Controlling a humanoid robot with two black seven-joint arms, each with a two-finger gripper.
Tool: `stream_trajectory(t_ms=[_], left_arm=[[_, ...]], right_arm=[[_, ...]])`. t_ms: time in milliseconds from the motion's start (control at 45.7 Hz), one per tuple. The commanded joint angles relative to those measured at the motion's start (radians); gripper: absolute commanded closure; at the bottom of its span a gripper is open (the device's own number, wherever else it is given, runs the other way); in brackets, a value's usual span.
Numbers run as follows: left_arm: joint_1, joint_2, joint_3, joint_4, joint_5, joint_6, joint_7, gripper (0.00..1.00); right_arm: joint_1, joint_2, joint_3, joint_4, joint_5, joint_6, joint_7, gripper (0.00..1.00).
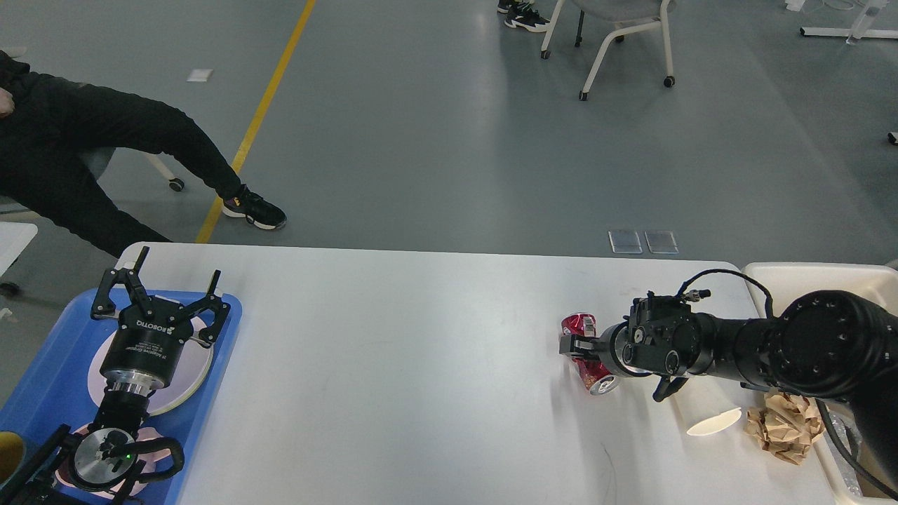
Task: Tidy desktop
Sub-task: 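Lower the right gripper and close it on the red can, then lift the red can and carry it off the table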
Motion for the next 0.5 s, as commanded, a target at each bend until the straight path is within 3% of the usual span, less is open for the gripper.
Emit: stream_trajectory(t_ms=[0,44,153,372,394,482], left_arm=[[0.000,0.000,0.000,0.000,0.000,0.000,0.000,0.04],[0.000,0.000,0.000,0.000,0.000,0.000,0.000,0.04],[0.000,0.000,0.000,0.000,0.000,0.000,0.000,0.04],[0.000,0.000,0.000,0.000,0.000,0.000,0.000,0.04],[0.000,0.000,0.000,0.000,0.000,0.000,0.000,0.04],[0.000,0.000,0.000,0.000,0.000,0.000,0.000,0.04]], right_arm=[[-0.004,0.006,0.002,0.001,0.001,-0.006,0.000,0.09],[-0.004,0.006,0.002,0.001,0.001,-0.011,0.000,0.11],[-0.003,0.006,0.002,0.004,0.004,-0.018,0.000,0.28],[0.003,0.006,0.012,0.016,0.011,-0.009,-0.003,0.96],[0.003,0.004,0.011,0.017,0.013,-0.006,-0.003,1.00],[0.005,0.003,0.011,0.028,0.013,0.000,-0.015,1.00]])
